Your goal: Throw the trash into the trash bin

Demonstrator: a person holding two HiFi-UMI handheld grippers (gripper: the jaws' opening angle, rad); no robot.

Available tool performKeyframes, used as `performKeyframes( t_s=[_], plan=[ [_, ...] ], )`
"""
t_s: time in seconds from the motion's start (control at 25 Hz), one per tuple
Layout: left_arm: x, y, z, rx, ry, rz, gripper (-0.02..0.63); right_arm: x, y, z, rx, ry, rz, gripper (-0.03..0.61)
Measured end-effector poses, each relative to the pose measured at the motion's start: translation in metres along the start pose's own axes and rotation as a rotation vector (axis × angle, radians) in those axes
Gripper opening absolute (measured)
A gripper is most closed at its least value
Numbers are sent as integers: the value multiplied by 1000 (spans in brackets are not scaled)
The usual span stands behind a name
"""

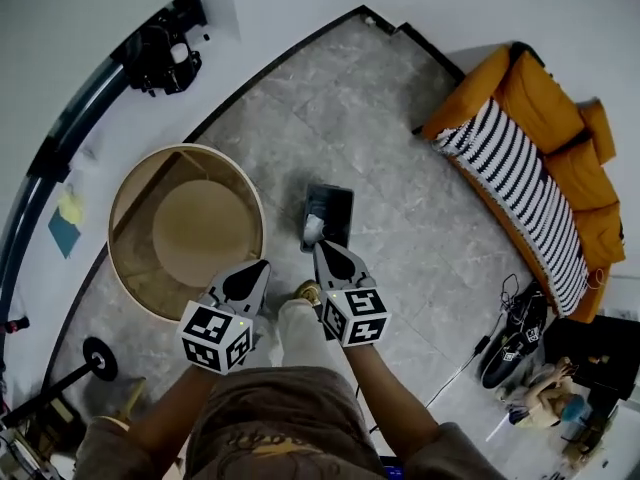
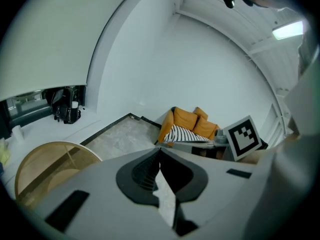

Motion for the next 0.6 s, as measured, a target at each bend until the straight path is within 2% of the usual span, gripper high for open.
performKeyframes(
  t_s=[0.16,0.32,0.6],
  plan=[
    [-37,-22,21,12,-46,-18,18,-30,42,34,-85,-25,91,18],
    [-59,-36,33,67,-90,-26,18,-55,74,49,-156,-46,155,18],
    [-95,-40,54,159,-158,-6,18,-92,105,71,-181,-148,301,18]
  ],
)
Point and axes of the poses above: the fingertips, and each gripper's own axes: x forward along the fingers, y to its left, z out of its top, the point moved 6 cm from there along -x, backward along the fingers
